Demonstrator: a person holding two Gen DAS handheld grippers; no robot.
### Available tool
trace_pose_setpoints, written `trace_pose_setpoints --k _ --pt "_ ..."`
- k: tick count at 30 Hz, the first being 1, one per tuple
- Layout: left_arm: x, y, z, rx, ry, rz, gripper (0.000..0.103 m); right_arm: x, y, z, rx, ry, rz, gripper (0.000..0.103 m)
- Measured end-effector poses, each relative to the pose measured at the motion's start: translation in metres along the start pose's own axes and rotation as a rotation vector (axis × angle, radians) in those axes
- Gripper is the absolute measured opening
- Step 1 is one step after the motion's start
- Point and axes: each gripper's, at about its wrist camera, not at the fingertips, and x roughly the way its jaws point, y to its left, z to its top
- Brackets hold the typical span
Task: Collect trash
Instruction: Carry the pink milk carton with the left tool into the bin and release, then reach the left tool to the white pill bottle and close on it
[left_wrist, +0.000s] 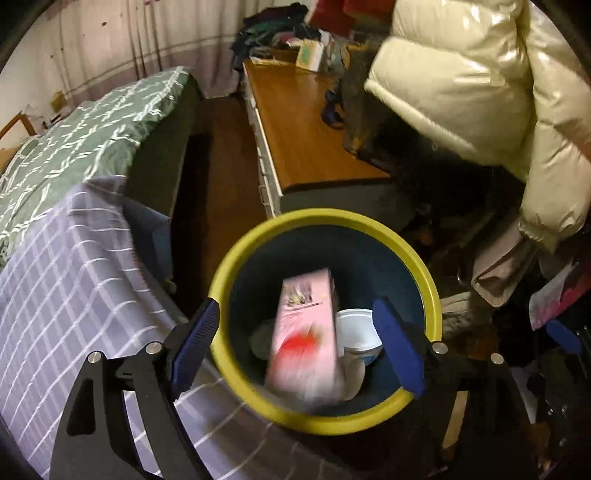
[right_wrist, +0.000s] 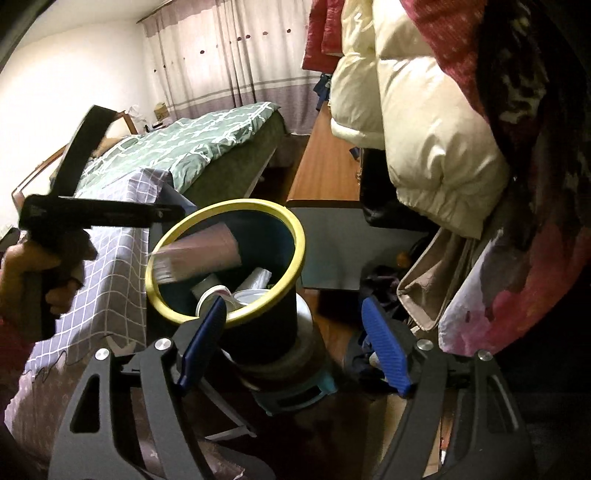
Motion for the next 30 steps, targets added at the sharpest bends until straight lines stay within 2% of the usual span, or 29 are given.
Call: trace_pose_setpoints --k 3,7,12,16,23,26,30 --pt "-0.032 0.024 -0.009 -0.033 -0.05 0.021 0.084 0.002 0.01 0.003 -0.022 0.003 0.006 0.073" --pt "-0.096 0.064 -0.034 -0.1 -0.151 0.085 0.085 0.001 0.039 0.008 -0.068 -0.012 0.052 0.075" --pt "-0.179 0.123 -0.09 -0.228 -0.266 0.201 0.087 0.005 0.098 0.02 -0.161 -0.023 0.154 0.077" --pt "-0.234 0.171 -0.151 -0.351 -0.323 0.309 0.088 0.022 0.166 0.022 -0.277 0.013 0.266 0.078" --pt "-0.293 0.238 -0.248 -0.561 -0.395 0.458 0.088 0.053 0.26 0.017 -0.415 0.099 0.403 0.078" --pt "-0.308 0.26 -0.283 -0.622 -0.433 0.512 0.089 0.063 0.298 0.011 -0.459 0.121 0.425 0.078" --pt "-0.31 0.285 -0.318 -0.684 -0.419 0.57 0.089 0.078 0.342 0.007 -0.49 0.163 0.428 0.082"
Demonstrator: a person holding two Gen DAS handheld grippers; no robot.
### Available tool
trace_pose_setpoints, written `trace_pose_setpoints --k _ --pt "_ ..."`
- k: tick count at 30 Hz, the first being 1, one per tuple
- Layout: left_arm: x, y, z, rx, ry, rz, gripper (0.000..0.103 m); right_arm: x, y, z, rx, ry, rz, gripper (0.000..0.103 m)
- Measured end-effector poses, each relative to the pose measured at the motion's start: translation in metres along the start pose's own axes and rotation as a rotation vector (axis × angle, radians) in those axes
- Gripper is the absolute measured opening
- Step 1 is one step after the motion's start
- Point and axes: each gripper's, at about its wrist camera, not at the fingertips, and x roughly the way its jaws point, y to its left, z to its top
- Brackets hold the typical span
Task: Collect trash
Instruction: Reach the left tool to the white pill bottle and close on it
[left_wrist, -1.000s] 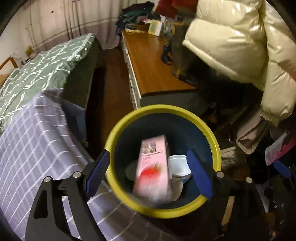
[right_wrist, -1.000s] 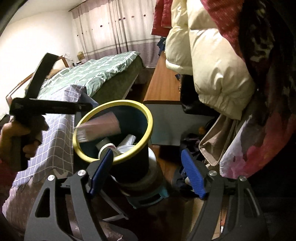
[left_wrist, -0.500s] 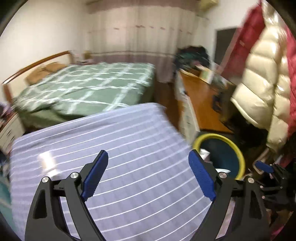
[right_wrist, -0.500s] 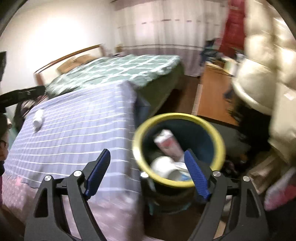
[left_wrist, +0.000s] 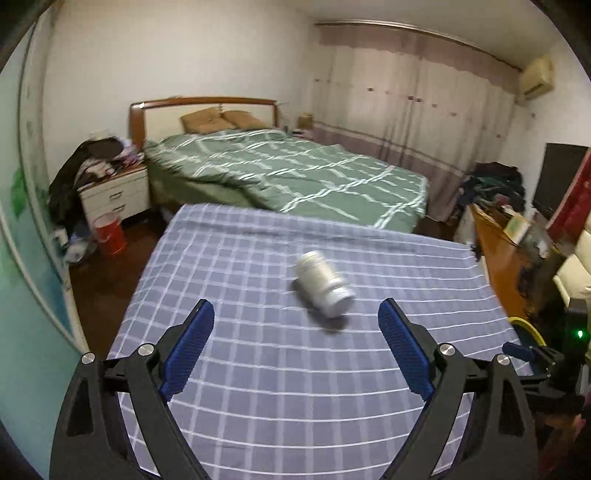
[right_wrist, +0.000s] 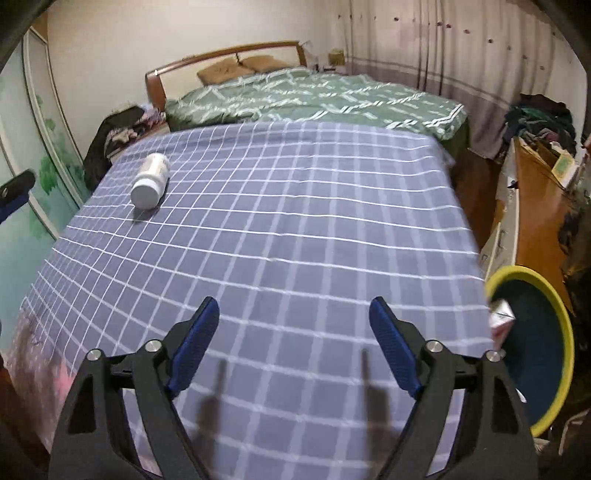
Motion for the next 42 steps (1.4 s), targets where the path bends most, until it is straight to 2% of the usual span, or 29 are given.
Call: trace_pose_setpoints --k 6,11,15,20,24,28,32,34,39,42 --pt "0.014 0.027 -0.014 -0.03 0.034 0.036 0.089 0.037 0.011 0.013 0.012 0.059 -0.054 0.085" --pt "0.036 0.022 -0.009 -0.023 0.096 0.02 0.091 0.045 0.008 0.011 0.025 0.075 -0.1 0.096" --pt "0.051 0.009 0.0 -0.04 0.132 -0.015 0.091 0.048 0.004 0.013 0.023 0.085 -0.117 0.097" --pt "0.078 -0.01 0.006 -0.073 0.191 -0.022 0.091 0.049 0.004 0.013 0.021 0.086 -0.119 0.097" --pt "0.103 -0.02 0.012 -0.086 0.2 0.036 0.092 0.049 0.004 0.012 0.022 0.086 -0.118 0.098" --pt "0.121 -0.018 0.017 -0.132 0.188 0.098 0.092 0.049 0.004 0.012 0.022 0.086 -0.118 0.098" --pt "0.132 -0.012 0.018 -0.186 0.196 0.125 0.092 0.049 0.004 0.012 0.022 0.086 -0.119 0.098" --pt "0.138 -0.013 0.018 -0.18 0.203 0.162 0.092 0.049 0.004 0.012 0.022 0.086 -0.119 0.098" --pt "0.146 -0.019 0.013 -0.146 0.243 0.169 0.092 0.049 0.004 0.012 0.022 0.087 -0.119 0.098" --pt "0.153 -0.029 0.01 -0.103 0.291 0.142 0.093 0.049 0.004 0.012 0.022 0.087 -0.119 0.098"
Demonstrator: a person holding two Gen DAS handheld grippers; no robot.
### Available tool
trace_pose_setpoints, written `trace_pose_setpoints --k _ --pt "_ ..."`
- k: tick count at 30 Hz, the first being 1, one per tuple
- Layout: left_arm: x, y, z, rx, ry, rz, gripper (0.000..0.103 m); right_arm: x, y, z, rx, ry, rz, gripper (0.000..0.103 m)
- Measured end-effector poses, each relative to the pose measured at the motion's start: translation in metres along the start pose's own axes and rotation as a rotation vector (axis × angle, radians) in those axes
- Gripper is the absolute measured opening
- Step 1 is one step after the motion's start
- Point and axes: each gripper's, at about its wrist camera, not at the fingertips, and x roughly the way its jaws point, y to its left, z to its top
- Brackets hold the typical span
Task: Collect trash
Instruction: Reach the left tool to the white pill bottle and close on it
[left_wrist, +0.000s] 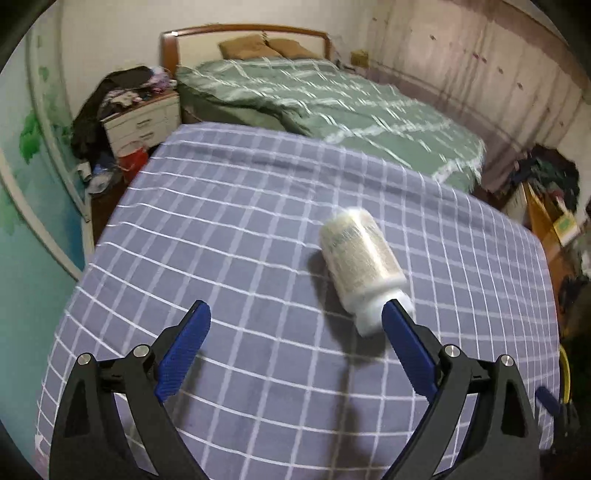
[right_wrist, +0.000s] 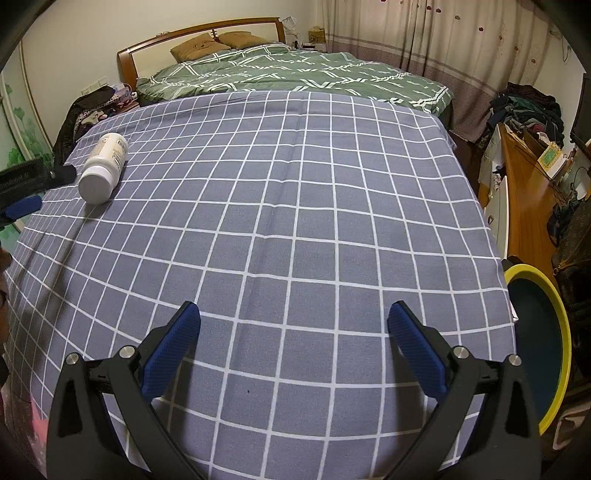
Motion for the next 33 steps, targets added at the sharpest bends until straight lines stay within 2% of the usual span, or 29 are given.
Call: trace_pose_setpoints --k 5,9,13,15,17,19,21,22,26,30,33 --pt "0.004 -0.017 0.002 0.056 0.008 0.0 0.096 0.0 0.0 0.0 0.0 0.0 0.0 0.098" --pt "0.011 -0.025 0.01 0.067 0.026 -0.033 0.096 0.0 0.0 0.0 0.0 0.0 0.0 0.098" --pt "0.012 -0.025 0.019 0.052 0.009 -0.09 0.098 0.0 0.0 0.0 0.0 0.0 0.0 0.098" --pt "0.009 -0.025 0.024 0.085 -0.011 -0.09 0.098 0.0 0.0 0.0 0.0 0.0 0.0 0.098" --pt "0.001 -0.032 0.03 0.212 -0.049 -0.103 0.098 0.0 0.0 0.0 0.0 0.0 0.0 0.098" --pt "-0.002 -0.044 0.032 0.429 -0.048 -0.101 0.098 0.0 0.0 0.0 0.0 0.0 0.0 0.098" --pt "-0.003 -0.052 0.03 0.598 -0.057 -0.085 0.098 0.0 0.0 0.0 0.0 0.0 0.0 0.098" --pt "-0.003 -0.055 0.032 0.651 -0.053 -0.101 0.098 0.0 0.0 0.0 0.0 0.0 0.0 0.098" --pt "0.005 -0.054 0.048 0.678 -0.032 -0.187 0.098 -0.001 0.0 0.0 0.0 0.0 0.0 0.098" --pt "0.025 -0.059 0.052 0.729 0.025 -0.253 0.098 0.0 0.0 0.0 0.0 0.0 0.0 0.098" --pt "0.032 -0.063 0.047 0.77 0.025 -0.256 0.098 -0.001 0.0 0.0 0.0 0.0 0.0 0.098"
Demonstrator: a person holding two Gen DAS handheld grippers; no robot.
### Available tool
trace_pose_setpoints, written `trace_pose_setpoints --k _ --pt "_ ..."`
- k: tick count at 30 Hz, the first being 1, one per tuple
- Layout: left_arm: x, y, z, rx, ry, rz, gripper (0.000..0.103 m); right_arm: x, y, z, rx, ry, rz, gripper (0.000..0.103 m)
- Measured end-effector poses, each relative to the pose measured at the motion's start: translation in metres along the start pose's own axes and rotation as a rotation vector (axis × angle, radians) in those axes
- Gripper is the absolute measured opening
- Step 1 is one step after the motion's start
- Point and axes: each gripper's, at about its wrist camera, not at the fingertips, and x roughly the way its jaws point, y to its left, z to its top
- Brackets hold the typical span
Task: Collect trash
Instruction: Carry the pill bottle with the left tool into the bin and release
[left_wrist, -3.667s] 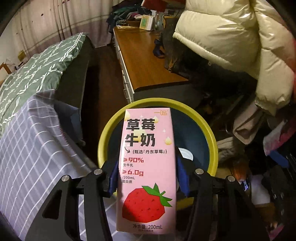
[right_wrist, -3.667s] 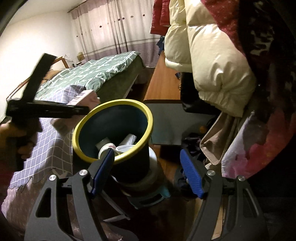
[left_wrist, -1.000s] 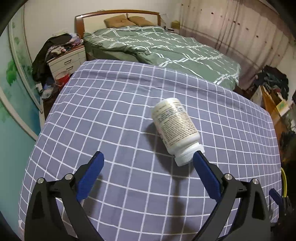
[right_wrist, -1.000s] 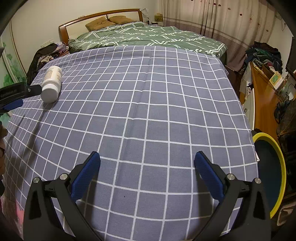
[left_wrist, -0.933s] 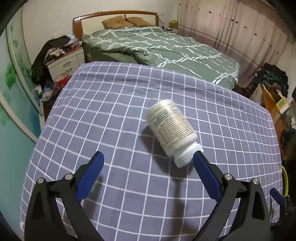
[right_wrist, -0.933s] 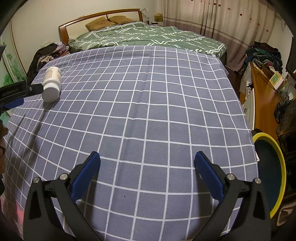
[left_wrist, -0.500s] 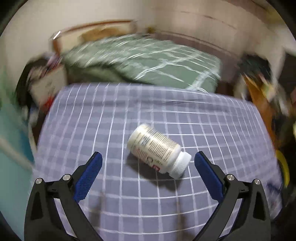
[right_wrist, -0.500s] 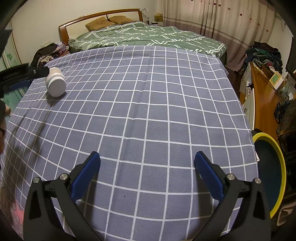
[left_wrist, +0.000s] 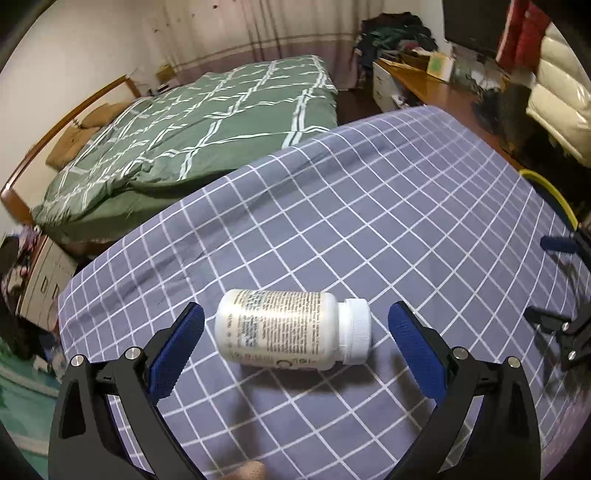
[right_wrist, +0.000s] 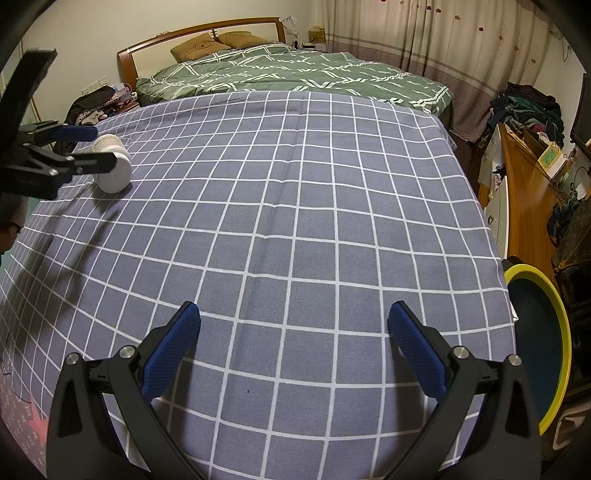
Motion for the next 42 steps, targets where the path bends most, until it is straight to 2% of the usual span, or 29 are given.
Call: trace_pose_setpoints --k 4,6,7,12,16,21,25,27,31,36,42 --pt "0.009 0.003 -0.004 0.003 -0.004 -0.001 0.098 0.0 0.0 0.0 0.0 0.0 0.0 0.098" --pt "0.009 0.006 -0.007 -0.009 -0.01 -0.008 0.092 0.0 0.0 0.0 0.0 0.0 0.0 0.098" --pt "0.009 0.009 -0.009 -0.027 -0.011 -0.027 0.084 0.0 0.0 0.0 0.0 0.0 0.0 0.098" --pt "-0.004 0.007 -0.015 -0.036 -0.029 -0.03 0.084 0.0 0.0 0.0 0.0 0.0 0.0 0.098" --pt "-0.041 0.002 -0.005 -0.067 -0.079 -0.019 0.084 0.0 0.0 0.0 0.0 0.0 0.0 0.098" --pt "-0.108 -0.022 0.035 -0.096 -0.171 -0.008 0.084 0.0 0.0 0.0 0.0 0.0 0.0 0.098" --pt "-0.162 -0.067 0.08 -0.089 -0.245 -0.039 0.084 0.0 0.0 0.0 0.0 0.0 0.0 0.098" --pt "-0.178 -0.092 0.097 -0.073 -0.263 -0.054 0.084 0.0 0.0 0.0 0.0 0.0 0.0 0.098" --pt "-0.201 -0.164 0.136 -0.009 -0.275 -0.111 0.084 0.0 0.0 0.0 0.0 0.001 0.0 0.098" --pt "-0.192 -0.25 0.17 0.074 -0.247 -0.163 0.084 0.0 0.0 0.0 0.0 0.001 0.0 0.098" --pt "-0.142 -0.35 0.191 0.178 -0.152 -0.238 0.084 0.0 0.0 0.0 0.001 0.001 0.0 0.098"
